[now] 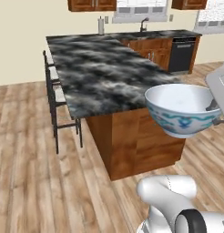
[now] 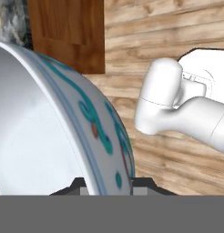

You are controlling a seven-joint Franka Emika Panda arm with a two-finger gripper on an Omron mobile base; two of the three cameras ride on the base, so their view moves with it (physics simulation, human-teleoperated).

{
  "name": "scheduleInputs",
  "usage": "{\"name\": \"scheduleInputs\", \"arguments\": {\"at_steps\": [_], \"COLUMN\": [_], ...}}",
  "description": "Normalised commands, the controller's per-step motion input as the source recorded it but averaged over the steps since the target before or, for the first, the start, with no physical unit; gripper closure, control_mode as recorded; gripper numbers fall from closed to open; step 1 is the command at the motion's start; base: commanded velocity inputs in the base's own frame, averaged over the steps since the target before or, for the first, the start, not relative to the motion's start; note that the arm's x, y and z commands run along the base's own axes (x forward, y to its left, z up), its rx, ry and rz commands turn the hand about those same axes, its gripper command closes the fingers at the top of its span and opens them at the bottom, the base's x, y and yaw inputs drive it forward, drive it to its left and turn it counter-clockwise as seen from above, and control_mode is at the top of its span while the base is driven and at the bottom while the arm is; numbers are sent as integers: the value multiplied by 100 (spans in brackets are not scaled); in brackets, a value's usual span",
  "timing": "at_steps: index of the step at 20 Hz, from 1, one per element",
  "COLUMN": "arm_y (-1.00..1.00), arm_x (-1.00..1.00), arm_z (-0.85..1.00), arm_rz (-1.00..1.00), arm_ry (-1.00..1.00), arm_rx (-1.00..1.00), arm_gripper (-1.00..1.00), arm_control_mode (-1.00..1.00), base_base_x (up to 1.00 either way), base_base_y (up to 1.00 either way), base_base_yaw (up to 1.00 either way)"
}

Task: Pick up the bowls from the cabinet and place each bowl in front of a stool on the dining counter.

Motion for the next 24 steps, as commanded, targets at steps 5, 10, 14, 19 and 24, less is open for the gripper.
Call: {"name": "scheduleInputs", "arguments": {"at_steps": [5, 10, 14, 19, 24], "arm_y": [0, 0, 0, 0, 0], "arm_x": [0, 0, 0, 0, 0], "arm_z": [0, 0, 0, 0, 0], "arm_rz": [0, 0, 0, 0, 0], "arm_ry": [0, 0, 0, 0, 0], "arm_rx": [0, 0, 0, 0, 0], "arm_gripper": [100, 100, 100, 100, 100], "arm_control_mode": [100, 100, 100, 100, 100], "base_base_x": [30, 70, 81, 24, 0], "base_base_y": [100, 100, 100, 100, 100], "base_base_yaw": [-32, -43, -51, -49, -47]}}
